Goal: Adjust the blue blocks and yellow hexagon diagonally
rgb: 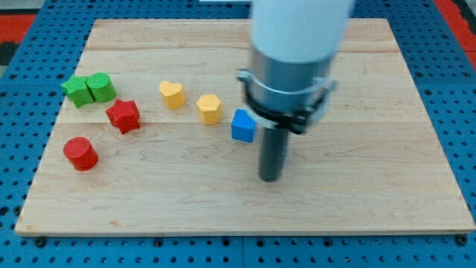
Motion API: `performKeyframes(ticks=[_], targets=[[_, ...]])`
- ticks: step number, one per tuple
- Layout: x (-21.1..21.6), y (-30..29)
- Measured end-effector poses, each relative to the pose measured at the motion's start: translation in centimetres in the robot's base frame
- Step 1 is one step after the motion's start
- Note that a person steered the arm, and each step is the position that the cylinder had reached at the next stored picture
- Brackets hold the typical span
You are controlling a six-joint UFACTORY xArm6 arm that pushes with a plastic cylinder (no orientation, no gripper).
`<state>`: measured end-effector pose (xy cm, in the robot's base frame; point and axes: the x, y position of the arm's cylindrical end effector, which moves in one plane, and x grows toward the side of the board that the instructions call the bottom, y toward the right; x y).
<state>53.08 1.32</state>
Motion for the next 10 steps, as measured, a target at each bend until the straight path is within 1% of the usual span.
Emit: performKeyframes(ticks=[1, 2, 3, 4, 5, 6, 8, 9, 10], targets=[[-4.7, -7.6], [-8.6, -8.0], [-10.2, -7.5], [-10.4, -7.3], [-6.4, -8.9], [-4.0, -7.1], [-5.5, 1.2], [-5.4, 1.2], [-1.0, -1.3]])
